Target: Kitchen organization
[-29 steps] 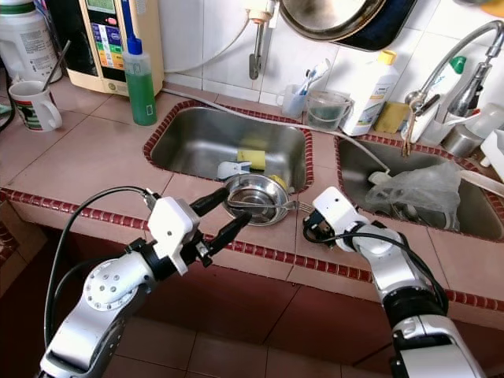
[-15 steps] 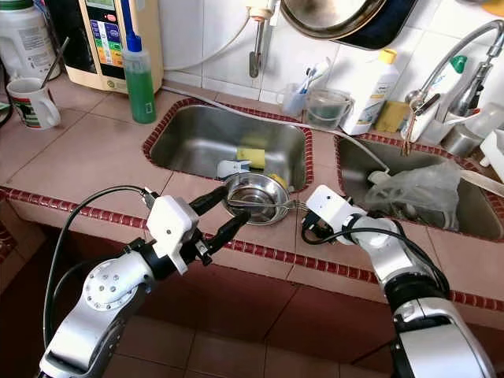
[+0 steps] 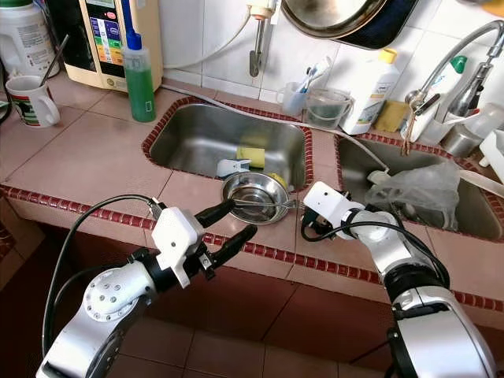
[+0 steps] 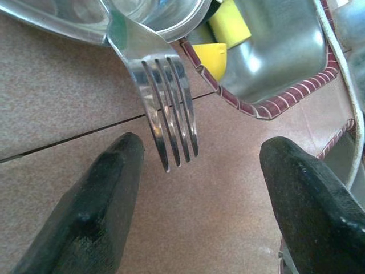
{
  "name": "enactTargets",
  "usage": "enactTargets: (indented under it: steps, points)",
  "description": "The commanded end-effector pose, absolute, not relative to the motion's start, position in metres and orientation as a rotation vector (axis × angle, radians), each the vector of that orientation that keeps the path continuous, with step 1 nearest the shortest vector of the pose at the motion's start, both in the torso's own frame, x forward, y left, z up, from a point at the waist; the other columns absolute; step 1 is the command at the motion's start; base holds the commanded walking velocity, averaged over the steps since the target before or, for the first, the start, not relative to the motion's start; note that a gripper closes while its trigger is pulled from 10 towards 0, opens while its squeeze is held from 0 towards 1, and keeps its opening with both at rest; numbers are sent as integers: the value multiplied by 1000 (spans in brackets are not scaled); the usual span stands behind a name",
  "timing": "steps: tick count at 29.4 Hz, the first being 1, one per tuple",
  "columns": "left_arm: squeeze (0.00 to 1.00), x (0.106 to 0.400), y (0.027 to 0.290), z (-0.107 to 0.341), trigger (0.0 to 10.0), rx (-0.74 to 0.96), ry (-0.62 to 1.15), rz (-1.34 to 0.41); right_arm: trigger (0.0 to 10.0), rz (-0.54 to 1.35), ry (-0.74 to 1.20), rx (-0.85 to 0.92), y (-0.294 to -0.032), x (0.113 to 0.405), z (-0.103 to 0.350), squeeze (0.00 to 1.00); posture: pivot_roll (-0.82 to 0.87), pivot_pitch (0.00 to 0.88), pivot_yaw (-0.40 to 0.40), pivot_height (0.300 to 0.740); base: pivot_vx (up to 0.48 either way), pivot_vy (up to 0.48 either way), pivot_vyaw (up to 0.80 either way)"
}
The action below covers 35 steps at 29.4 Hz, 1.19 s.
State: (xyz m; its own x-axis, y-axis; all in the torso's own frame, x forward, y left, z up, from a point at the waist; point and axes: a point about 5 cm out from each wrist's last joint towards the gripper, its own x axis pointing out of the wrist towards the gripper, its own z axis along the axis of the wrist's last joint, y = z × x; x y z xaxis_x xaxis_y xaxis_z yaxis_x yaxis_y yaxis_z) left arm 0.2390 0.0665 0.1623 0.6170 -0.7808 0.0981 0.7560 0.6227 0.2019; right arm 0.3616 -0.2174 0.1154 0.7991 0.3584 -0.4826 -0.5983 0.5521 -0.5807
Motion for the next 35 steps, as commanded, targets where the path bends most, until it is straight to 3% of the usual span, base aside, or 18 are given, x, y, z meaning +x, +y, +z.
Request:
enactTargets:
  steps: [1, 3, 10, 12, 13, 14, 16, 18, 19, 20, 35]
  points:
    - [0, 235, 62, 167, 10000, 142, -195, -918, 9490, 583, 326, -826, -221, 363, 120, 0, 142, 31, -135, 740, 0, 0, 0]
    - [0, 235, 63, 161, 10000, 163, -153, -926, 10000, 590, 326, -823, -220, 363, 120, 0, 142, 31, -135, 740, 0, 0, 0]
    - [0, 237, 66, 144, 10000, 201, -13, -897, 10000, 620, 314, -813, -216, 363, 119, 0, 143, 35, -132, 740, 0, 0, 0]
    - [0, 238, 67, 142, 10000, 210, 2, -884, 7725, 629, 312, -810, -215, 363, 119, 0, 143, 35, -132, 740, 0, 0, 0]
    - [0, 238, 67, 142, 10000, 210, 3, -885, 5922, 631, 310, -812, -215, 363, 119, 0, 143, 35, -132, 740, 0, 0, 0]
    - [0, 238, 67, 142, 10000, 211, 1, -889, 6157, 632, 307, -815, -214, 363, 120, 0, 143, 35, -131, 740, 0, 0, 0]
    - [0, 238, 67, 143, 10000, 213, 1, -892, 4627, 637, 304, -818, -214, 364, 121, 0, 143, 35, -131, 740, 0, 0, 0]
    - [0, 237, 66, 143, 10000, 211, 4, -893, 1765, 646, 305, -817, -214, 364, 121, 0, 146, 35, -132, 740, 0, 0, 0]
    - [0, 237, 66, 143, 10000, 211, 4, -893, 1765, 646, 305, -817, -214, 364, 121, 0, 146, 35, -132, 740, 0, 0, 0]
    - [0, 237, 66, 143, 10000, 211, 7, -892, 0, 650, 305, -819, -214, 363, 121, 0, 147, 35, -132, 740, 0, 0, 0]
    - [0, 234, 65, 145, 10000, 205, 8, -887, 0, 639, 299, -846, -213, 365, 120, 0, 159, 35, -135, 740, 0, 0, 0]
